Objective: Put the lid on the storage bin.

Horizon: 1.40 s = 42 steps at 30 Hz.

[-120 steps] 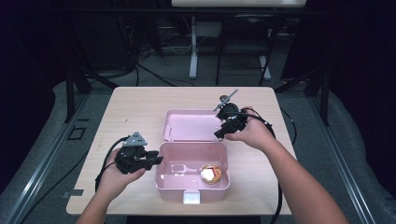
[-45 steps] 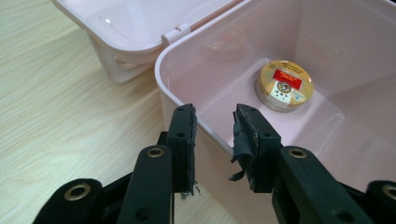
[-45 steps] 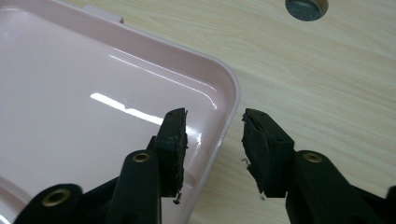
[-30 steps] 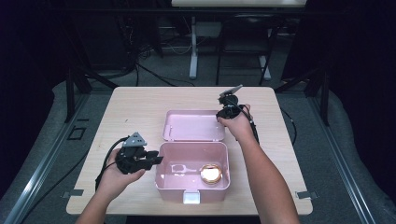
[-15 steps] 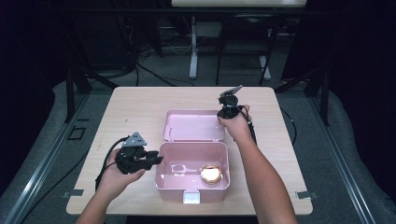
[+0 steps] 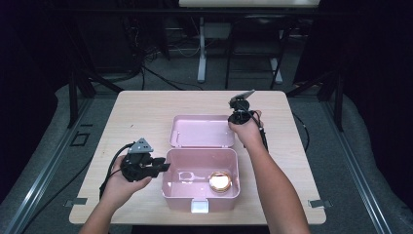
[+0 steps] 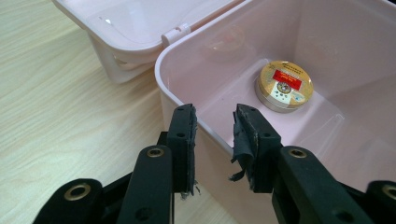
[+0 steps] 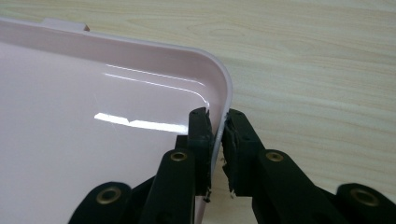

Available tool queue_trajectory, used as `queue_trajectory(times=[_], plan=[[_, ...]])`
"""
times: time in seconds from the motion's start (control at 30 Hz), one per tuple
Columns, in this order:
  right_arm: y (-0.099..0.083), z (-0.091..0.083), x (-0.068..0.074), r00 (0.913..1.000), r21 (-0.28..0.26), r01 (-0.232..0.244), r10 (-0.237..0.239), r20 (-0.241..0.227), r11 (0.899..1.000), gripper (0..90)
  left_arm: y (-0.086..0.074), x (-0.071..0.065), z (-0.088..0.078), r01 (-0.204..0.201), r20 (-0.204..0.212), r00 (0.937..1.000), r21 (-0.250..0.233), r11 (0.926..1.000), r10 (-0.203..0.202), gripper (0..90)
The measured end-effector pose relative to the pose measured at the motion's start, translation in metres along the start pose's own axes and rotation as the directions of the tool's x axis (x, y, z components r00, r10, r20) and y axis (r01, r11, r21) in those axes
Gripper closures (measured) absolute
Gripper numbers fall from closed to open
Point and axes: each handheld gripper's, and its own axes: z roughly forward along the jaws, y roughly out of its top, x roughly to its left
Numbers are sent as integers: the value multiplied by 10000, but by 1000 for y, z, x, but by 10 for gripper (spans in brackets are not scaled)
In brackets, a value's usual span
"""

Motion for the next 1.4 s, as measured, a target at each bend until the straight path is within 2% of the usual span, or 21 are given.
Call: queue_trajectory(times=[1.0, 1.4], plan=[[0, -2, 1, 9999, -155, -108, 109, 54, 9998, 827, 0, 0, 0, -43, -31, 10000, 17, 10000, 43, 681], [1, -13, 6, 9995, -682, 139, -120, 290, 9976, 839, 0, 0, 0, 11, -8, 10000, 17, 10000, -11, 680]])
